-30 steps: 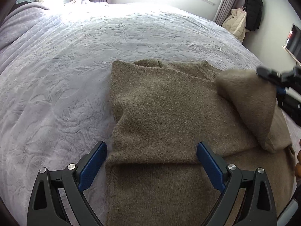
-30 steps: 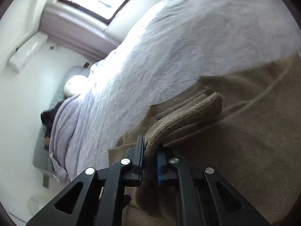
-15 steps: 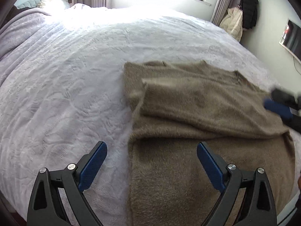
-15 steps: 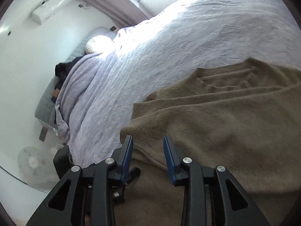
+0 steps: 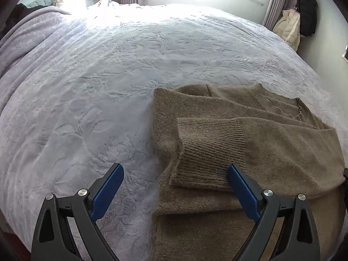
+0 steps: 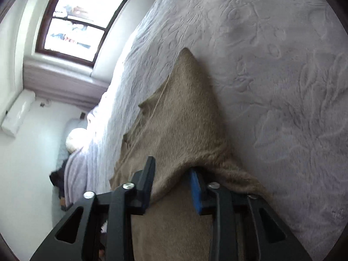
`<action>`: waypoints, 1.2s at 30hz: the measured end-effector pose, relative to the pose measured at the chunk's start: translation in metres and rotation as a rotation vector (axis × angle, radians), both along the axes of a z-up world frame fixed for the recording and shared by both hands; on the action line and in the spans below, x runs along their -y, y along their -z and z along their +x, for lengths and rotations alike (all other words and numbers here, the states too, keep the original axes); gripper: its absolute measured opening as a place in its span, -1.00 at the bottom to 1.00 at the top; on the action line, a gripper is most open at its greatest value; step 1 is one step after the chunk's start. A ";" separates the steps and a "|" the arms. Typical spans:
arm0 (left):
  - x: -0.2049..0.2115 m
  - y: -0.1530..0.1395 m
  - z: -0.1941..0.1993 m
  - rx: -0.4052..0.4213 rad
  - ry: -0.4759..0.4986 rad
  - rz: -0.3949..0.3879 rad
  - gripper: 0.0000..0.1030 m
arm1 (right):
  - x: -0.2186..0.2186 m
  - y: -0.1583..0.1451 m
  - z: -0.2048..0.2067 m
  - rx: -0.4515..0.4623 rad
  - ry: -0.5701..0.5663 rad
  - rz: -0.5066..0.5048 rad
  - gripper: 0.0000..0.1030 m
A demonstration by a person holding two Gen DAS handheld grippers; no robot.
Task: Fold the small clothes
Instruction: 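Grasp the sweater side edge with the right tool and fold it inward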
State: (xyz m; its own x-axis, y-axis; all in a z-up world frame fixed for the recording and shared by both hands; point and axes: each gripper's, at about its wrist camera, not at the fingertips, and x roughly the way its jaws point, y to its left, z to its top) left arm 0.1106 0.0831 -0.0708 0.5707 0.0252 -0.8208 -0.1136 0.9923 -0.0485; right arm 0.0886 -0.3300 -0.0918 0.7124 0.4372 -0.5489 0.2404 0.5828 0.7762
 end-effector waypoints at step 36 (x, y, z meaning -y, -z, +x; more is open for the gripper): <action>0.014 -0.003 -0.010 -0.028 0.115 0.118 0.89 | 0.048 0.000 -0.019 0.010 -0.133 -0.130 -0.74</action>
